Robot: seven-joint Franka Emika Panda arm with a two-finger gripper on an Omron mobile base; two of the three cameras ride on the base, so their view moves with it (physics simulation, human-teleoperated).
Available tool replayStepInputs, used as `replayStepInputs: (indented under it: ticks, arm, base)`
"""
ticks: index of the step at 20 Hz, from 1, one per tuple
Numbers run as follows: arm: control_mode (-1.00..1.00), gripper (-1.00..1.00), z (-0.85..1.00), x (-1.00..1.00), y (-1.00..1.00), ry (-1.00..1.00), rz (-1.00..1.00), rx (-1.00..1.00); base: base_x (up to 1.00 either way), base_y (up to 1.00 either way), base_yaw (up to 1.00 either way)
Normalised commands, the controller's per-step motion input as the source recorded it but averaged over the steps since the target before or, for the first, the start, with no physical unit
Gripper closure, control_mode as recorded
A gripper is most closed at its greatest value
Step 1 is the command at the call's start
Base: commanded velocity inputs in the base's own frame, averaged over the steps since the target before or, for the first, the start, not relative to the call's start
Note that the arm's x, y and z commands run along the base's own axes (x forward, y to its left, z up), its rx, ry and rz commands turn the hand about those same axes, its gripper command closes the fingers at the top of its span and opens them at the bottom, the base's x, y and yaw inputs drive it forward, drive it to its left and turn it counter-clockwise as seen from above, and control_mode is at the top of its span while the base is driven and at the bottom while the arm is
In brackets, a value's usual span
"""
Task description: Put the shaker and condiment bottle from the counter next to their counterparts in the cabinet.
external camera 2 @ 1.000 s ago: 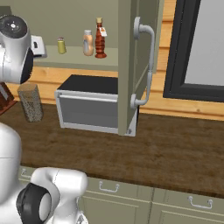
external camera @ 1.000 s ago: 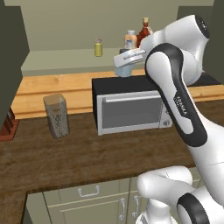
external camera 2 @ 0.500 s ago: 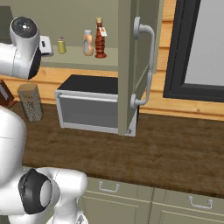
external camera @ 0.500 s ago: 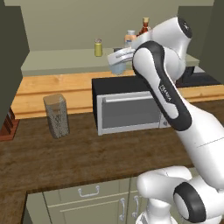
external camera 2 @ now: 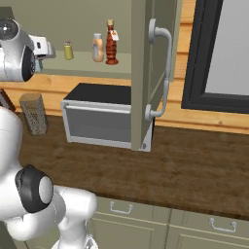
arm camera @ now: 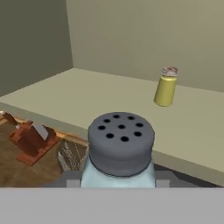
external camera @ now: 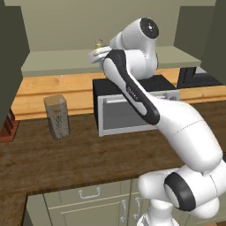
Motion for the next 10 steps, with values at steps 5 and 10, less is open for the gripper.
replayStepInputs:
  ticks: [5, 10]
  arm:
    - [-1.00, 1.00, -0.01, 0.87, 0.00, 0.00, 0.00, 0.00]
    - [-1.00, 1.00, -0.23, 0.51, 0.03, -0.06, -0.01, -0.02]
  base:
    - [0.00, 0.00, 0.00]
    - [0.00, 0.00, 0.00]
